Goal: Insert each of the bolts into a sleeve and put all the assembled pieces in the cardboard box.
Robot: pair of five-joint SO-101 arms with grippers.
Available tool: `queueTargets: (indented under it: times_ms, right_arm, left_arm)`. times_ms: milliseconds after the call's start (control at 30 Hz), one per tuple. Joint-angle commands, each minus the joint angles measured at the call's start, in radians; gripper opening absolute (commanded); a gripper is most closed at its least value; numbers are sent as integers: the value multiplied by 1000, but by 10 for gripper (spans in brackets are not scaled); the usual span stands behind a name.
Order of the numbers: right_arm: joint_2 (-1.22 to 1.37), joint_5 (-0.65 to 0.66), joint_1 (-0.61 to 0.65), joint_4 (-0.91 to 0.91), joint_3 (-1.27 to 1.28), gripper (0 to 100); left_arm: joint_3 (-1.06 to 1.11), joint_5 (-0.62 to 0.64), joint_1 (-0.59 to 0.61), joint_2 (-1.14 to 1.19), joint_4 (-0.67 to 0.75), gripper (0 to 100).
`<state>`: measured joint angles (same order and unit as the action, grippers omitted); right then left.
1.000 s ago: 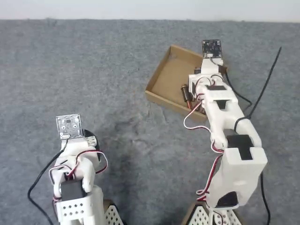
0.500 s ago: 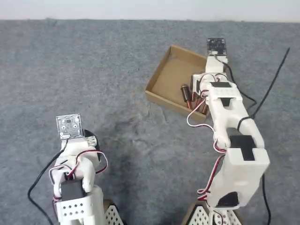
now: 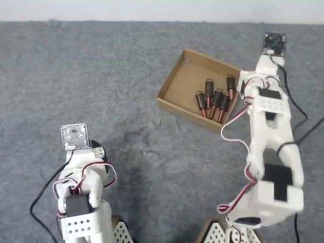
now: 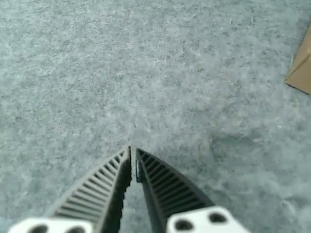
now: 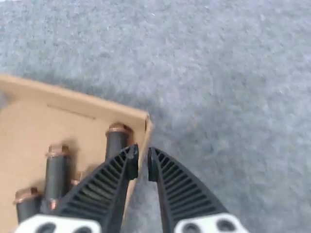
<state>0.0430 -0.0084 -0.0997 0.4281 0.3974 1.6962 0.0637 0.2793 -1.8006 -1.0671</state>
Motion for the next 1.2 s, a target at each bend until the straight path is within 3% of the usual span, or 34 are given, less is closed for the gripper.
queueTargets:
  times_ms: [0,667,1000,1167]
  right_arm:
    - [-209,15,-13,5,97,6]
    - [-1133,8,-18,-4,815,6]
    - [-1725,17,18,7,1278,6]
    - [-1868,18,41,282,1272,6]
  left_arm:
    - [-12,-11,6,-18,-6,11]
    - [-12,-11,6,-18,-6,11]
    - [-12,-11,6,-18,-6,11]
    - [-12,-11,6,-18,-29,11]
